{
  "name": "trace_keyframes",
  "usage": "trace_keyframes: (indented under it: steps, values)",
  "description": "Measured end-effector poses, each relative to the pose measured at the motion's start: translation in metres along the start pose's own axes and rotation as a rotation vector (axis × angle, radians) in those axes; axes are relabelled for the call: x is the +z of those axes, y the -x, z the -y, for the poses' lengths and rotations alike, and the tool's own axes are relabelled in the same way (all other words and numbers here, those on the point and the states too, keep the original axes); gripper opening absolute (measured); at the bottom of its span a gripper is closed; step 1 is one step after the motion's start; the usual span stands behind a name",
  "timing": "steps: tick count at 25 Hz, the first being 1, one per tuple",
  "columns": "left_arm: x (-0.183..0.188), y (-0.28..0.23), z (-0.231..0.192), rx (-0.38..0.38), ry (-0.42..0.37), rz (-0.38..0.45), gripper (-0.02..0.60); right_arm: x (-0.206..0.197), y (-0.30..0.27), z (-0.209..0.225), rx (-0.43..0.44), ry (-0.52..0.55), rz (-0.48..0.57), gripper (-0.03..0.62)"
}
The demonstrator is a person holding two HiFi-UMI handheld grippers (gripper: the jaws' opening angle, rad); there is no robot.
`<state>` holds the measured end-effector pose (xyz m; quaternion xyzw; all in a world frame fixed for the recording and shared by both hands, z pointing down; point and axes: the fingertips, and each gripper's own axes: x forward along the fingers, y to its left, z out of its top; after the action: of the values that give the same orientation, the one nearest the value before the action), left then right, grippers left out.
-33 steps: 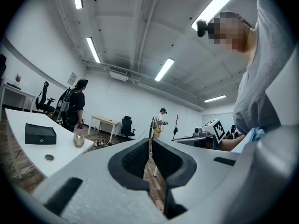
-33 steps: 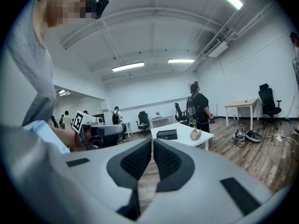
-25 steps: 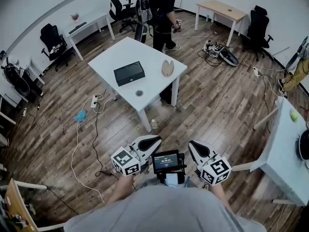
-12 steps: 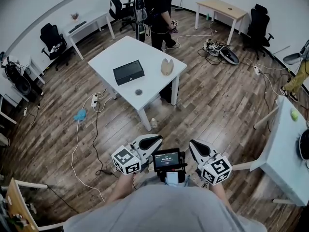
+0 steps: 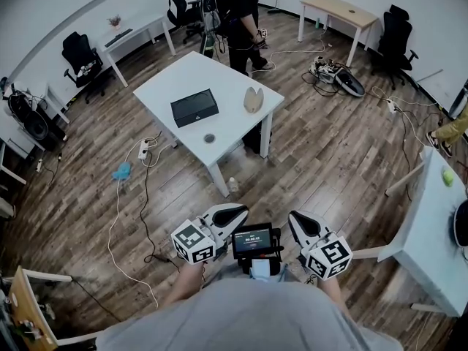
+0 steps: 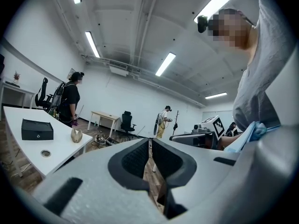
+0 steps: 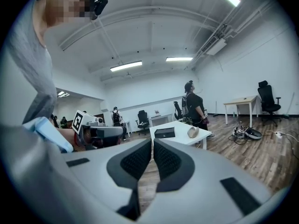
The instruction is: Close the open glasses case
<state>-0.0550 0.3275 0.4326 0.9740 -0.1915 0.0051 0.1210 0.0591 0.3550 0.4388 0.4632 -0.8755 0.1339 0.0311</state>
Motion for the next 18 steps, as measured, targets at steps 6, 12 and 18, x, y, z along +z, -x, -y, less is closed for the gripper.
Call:
trace_keyframes:
  steps: [6,12,18]
  values:
    - [0.001,-0.008,-0.024,0.016,0.016,-0.003,0.035,0.004,-0.023,0.014,0.011,-0.010,-0.007,0.034]
    - [0.004,-0.021,-0.076,0.029,0.042,0.002,0.035,0.016,-0.070,0.035,0.024,-0.010,-0.017,0.034]
    - [0.027,-0.043,-0.151,0.034,0.054,0.016,0.035,0.036,-0.133,0.066,0.026,-0.013,-0.038,0.032]
